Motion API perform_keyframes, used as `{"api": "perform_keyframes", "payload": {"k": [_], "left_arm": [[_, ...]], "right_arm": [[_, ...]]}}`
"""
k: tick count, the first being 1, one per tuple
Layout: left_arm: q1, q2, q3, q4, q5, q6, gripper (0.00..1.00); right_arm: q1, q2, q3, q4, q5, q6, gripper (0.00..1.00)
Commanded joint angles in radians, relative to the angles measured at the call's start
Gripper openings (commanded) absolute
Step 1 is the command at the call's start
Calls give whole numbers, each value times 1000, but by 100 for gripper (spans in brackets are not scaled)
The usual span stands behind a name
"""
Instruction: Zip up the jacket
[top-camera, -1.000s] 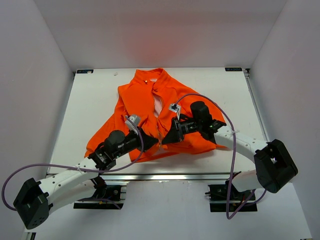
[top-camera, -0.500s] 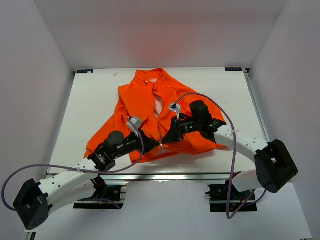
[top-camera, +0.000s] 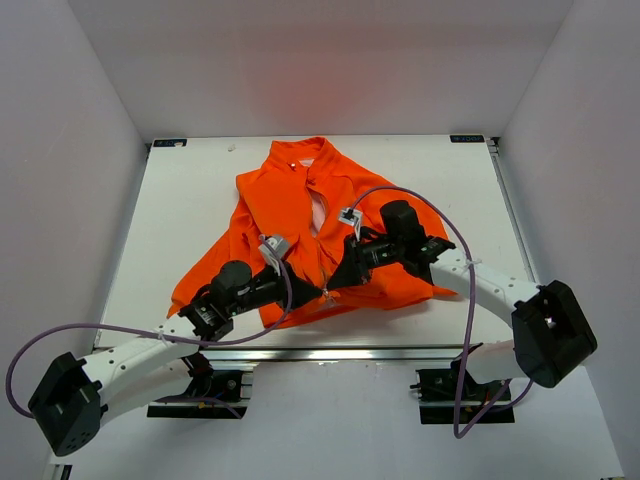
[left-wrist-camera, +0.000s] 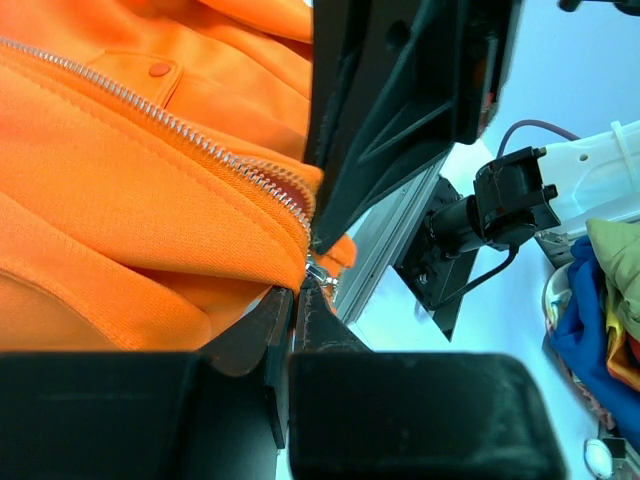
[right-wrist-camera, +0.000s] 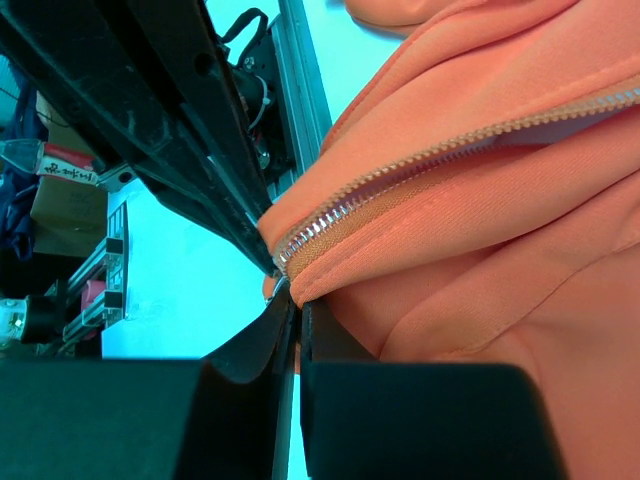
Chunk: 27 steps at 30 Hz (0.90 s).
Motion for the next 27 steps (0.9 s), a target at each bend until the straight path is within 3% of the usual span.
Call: {"api": "perform_keyframes", "payload": {"k": [1,6,10,13,27], "left_arm": [[-11,17,-1,-41,70,-31,0],[-12,46,-7,-7,35,-103,24],[-12,36,-23,37,33,-145,27],[-12,20,-27,20,33,-151,37],[-11,-14,-33,-61,20,-194,58]], "right_arm": [[-21,-53,29,73,-19,-11,0],[-3,-89,-52,120,-33,15,0],[8,-86,-115,137,-13,41,0],[17,-71,-151,200,-18,69,0],[26,-52,-148,281,-38,124,0]]}}
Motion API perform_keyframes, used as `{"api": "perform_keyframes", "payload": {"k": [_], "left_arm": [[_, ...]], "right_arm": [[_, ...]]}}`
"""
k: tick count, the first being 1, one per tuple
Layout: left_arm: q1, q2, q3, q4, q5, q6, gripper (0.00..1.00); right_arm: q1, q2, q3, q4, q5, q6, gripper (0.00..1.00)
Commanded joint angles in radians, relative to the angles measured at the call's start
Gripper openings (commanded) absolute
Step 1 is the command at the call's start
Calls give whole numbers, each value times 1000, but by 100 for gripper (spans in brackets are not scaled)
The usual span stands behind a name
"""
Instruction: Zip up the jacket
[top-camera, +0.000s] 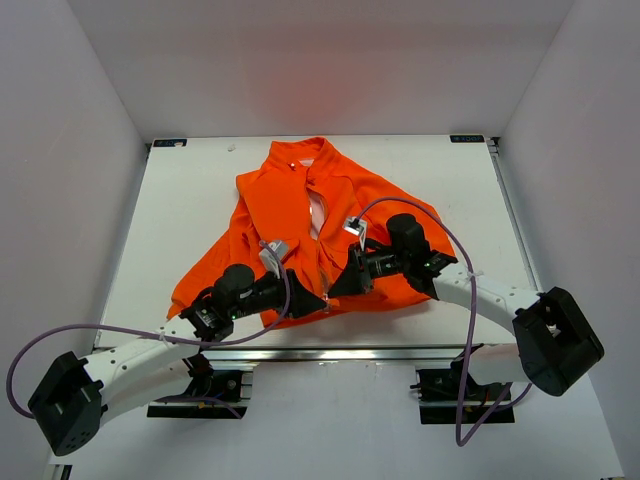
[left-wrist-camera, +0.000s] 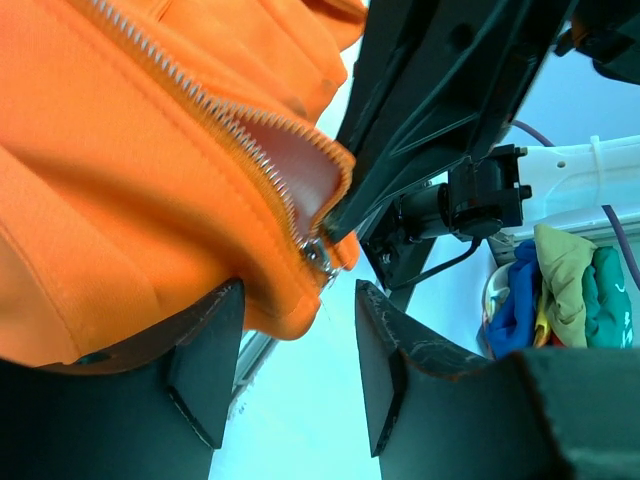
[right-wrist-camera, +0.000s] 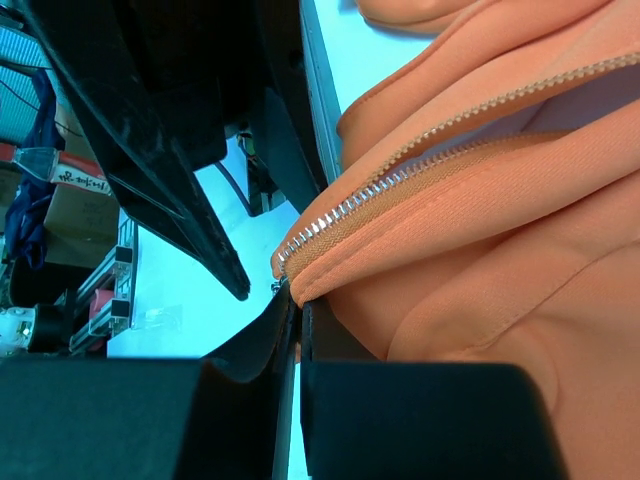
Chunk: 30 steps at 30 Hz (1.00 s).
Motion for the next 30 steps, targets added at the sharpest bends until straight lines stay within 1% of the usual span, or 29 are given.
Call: {"api": "perform_keyframes", "payload": {"k": [1,6,10,14,16,18,19,22,23,26,30], "left_arm": [[-7,-16,-4,-35,-3,-24,58],[-5,-41,-38,-43,-14,-59,59],[-5,-61,-69,43,-14,-94,59],[-5,-35,-66,97,11,-97,59],[-5,-22,-63,117,31,-100,57],[-5,-15,-63,132,40,-104,53],[-5,-15,-66,138,43,-105,49],[-5,-15,-73,161,48,-113,43],[-4,-15,-75,164,48,-113,38],[-5,-13,-78,170,49,-116,28],[-5,-13,-83,180,45,-127,24]], "right_arm": [[11,-3,6,76,-38,18,0],[11,-11,2,77,-45,18,0],[19,-6,3,70,-51,5,0],[26,8,17,48,-38,-17,0],[29,12,23,39,-31,-21,0],[29,12,29,37,-25,-24,0],[31,12,29,37,-22,-23,0],[32,14,29,37,-12,-21,0],[32,15,31,37,-12,-20,0],[32,12,31,37,-6,-18,0],[32,12,31,31,-5,-21,0]]}}
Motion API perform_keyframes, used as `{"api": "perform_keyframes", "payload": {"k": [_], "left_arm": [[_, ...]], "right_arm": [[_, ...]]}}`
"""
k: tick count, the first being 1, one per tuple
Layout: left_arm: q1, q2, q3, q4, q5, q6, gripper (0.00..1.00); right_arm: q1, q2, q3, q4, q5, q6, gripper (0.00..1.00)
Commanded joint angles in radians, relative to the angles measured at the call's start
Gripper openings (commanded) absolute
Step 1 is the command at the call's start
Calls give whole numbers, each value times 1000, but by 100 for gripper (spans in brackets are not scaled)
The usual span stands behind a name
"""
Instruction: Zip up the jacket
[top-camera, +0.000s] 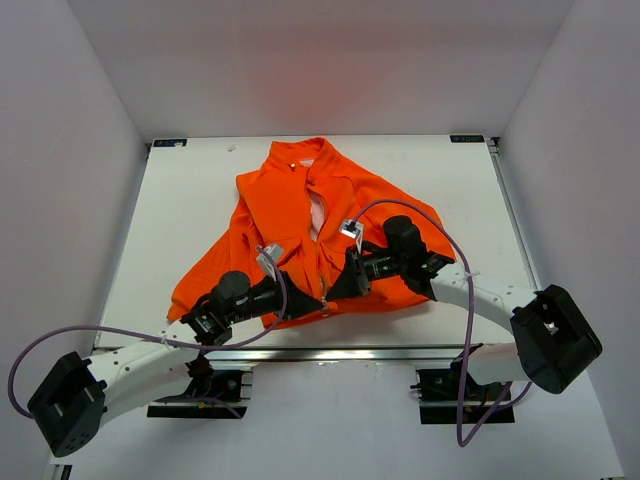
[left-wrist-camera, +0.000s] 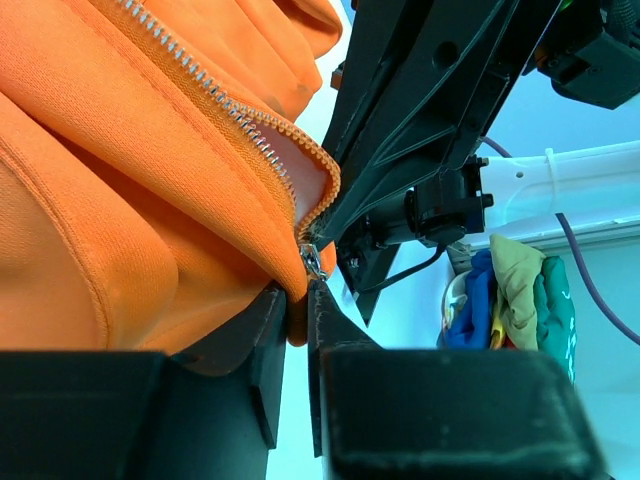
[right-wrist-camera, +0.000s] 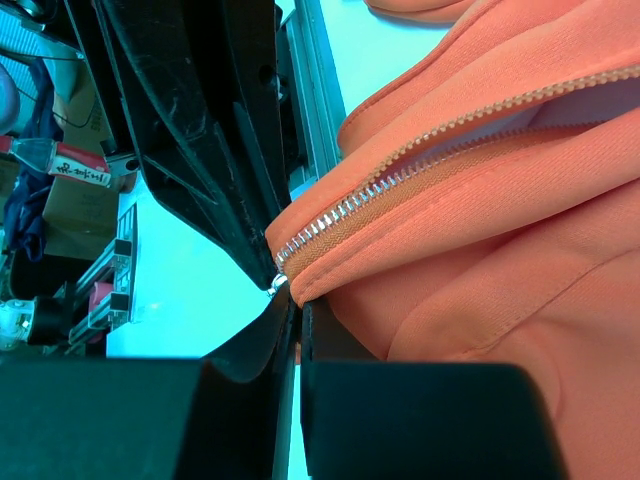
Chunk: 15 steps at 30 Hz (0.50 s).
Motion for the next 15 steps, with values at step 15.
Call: {"api": "perform_keyframes", "payload": {"k": [15], "left_arm": [[-5,-8,-13,-36,21,49,0]], "right_arm": [[9,-14,75,30,149,8,0]]}}
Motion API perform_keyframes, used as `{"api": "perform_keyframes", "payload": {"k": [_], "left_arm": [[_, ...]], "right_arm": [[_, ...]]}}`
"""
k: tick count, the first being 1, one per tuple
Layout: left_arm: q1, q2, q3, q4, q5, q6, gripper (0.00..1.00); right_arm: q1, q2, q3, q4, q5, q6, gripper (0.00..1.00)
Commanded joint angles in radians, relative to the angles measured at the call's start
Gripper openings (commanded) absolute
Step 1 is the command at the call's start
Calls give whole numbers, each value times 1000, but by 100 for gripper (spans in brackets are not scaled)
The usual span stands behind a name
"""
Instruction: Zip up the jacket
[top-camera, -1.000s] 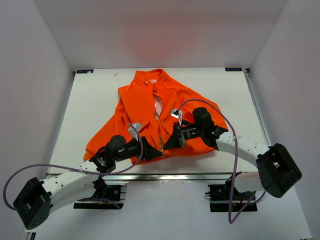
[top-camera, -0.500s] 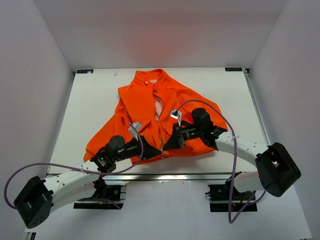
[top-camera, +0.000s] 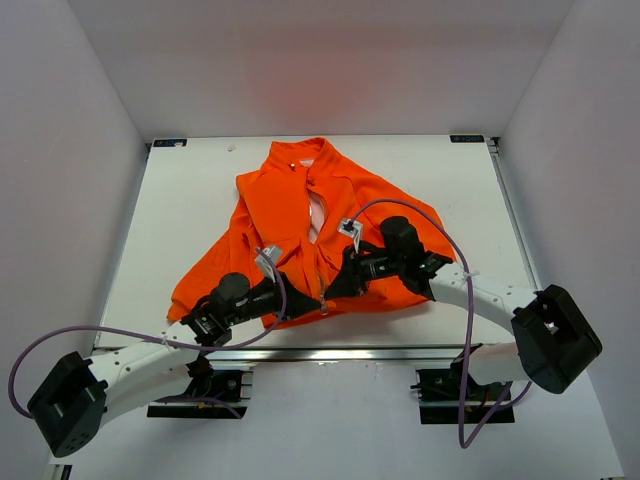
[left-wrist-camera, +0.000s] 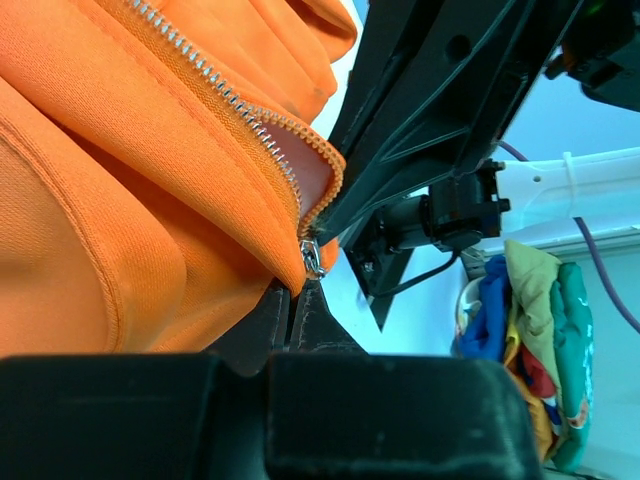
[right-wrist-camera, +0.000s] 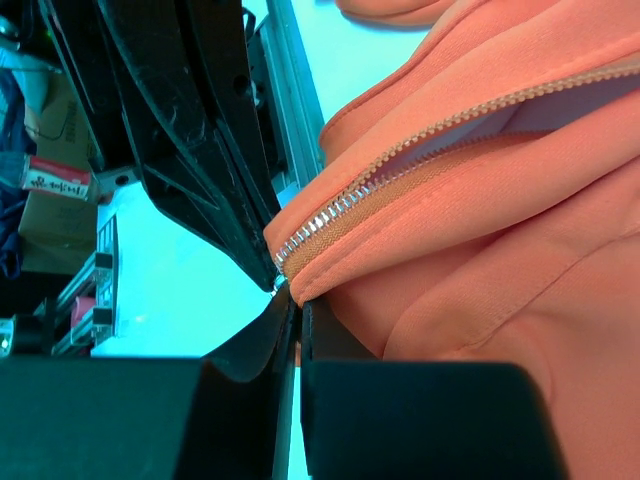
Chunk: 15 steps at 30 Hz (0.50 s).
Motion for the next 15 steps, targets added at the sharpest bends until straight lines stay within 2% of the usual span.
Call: {"api": "perform_keyframes", "payload": {"k": [1,7,11,12,14,15], "left_arm": [[-6,-2,18,-78,43,42,0],[-4,72,10,-40,162,52,0],[-6,93,21,-40,176,53,0],[-4,104,24,-39,178,52,0],[-4,113,33,-23,172,30,0],[-6,118,33,-11,155,16,0]], "right_arm": [[-5,-12,68,69,88,29,0],[-5,-11,77,83,164,60,0],[-7,-6,67,49,171,48,0],[-5,-8,62,48,163,48,5],[-5,-25,47,54,134,48,21],[-7,-35,29,54,134,51,33]]}}
